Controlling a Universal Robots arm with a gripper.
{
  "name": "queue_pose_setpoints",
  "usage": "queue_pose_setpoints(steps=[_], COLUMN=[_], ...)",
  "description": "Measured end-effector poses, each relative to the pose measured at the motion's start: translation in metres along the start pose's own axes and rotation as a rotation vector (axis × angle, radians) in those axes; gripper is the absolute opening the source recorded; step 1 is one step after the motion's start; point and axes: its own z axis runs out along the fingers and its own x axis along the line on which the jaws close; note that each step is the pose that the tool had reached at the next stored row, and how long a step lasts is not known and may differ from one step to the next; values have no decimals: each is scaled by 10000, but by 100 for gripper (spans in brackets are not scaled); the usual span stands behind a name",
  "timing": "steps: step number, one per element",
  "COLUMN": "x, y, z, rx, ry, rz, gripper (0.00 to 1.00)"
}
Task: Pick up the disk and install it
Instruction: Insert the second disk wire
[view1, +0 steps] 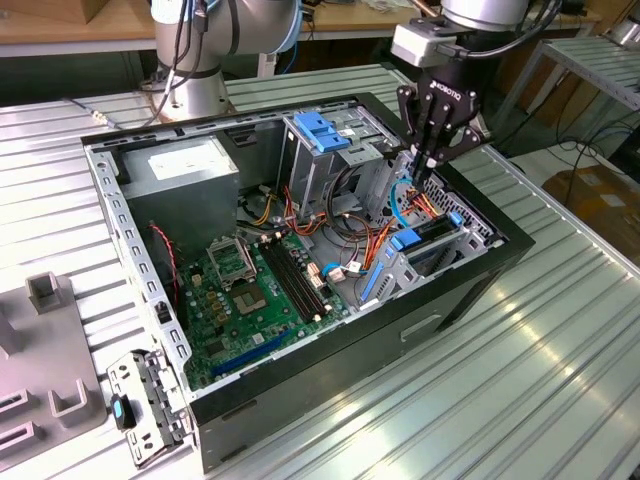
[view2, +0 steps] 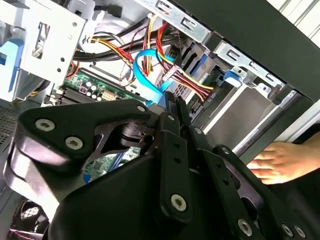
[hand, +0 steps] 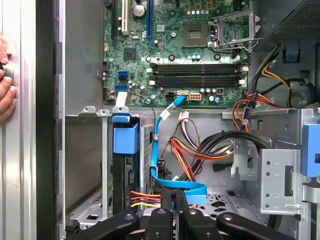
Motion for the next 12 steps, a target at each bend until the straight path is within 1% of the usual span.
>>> queue_pose_setpoints(steps=[1, 2, 4, 7, 9, 10, 11, 12], x=[-8, -14, -29, -44, -54, -58, -65, -70], y=[0, 0, 0, -1, -1, -2, -2, -3], z=[15, 24, 48, 72, 87, 93, 103, 109], rx=[0, -1, -2, -2, -3, -3, -3, -3], ry=[72, 114, 182, 256, 299, 317, 343, 362], rz=[-1, -2, -3, -4, -4, -4, -4, -4], gripper=[16, 23, 23, 24, 36, 36, 43, 43])
